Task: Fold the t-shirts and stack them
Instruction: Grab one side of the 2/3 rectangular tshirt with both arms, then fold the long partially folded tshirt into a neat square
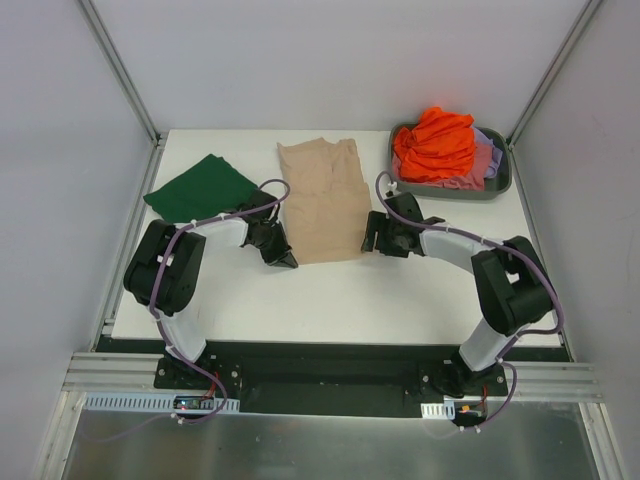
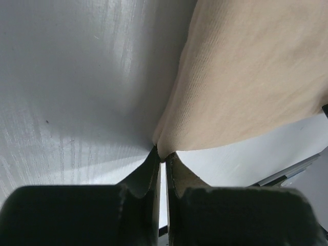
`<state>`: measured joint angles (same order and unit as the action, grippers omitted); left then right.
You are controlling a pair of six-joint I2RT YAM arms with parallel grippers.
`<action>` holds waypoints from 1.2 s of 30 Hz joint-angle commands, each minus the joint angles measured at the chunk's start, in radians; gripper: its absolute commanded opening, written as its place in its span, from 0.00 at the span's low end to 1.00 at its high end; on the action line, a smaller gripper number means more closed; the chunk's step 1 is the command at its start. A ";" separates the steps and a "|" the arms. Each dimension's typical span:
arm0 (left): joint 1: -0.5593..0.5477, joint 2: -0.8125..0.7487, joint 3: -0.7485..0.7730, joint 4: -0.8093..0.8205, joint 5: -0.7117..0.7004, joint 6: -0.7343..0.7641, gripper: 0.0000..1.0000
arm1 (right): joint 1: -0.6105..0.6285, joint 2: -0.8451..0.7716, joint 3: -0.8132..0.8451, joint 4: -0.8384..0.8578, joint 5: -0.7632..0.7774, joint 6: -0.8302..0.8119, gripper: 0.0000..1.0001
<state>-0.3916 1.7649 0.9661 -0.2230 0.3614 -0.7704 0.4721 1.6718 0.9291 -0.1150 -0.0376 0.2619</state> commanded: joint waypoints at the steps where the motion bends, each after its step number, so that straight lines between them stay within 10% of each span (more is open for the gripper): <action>1: 0.002 0.028 0.016 -0.012 -0.044 0.023 0.00 | -0.012 0.035 0.033 0.014 0.010 0.017 0.71; 16: 0.000 -0.010 -0.036 -0.009 -0.134 0.007 0.00 | -0.018 0.068 -0.036 0.028 -0.053 0.054 0.27; 20: -0.007 -0.024 -0.058 -0.003 -0.151 0.010 0.00 | -0.018 0.086 -0.059 0.034 -0.105 0.045 0.01; 36: -0.182 -0.503 -0.437 -0.042 -0.243 -0.078 0.00 | 0.063 -0.312 -0.375 -0.083 -0.410 0.079 0.01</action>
<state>-0.5274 1.4048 0.6128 -0.1654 0.1986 -0.8120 0.5003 1.4662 0.6151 -0.0364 -0.3256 0.3408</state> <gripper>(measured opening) 0.011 0.030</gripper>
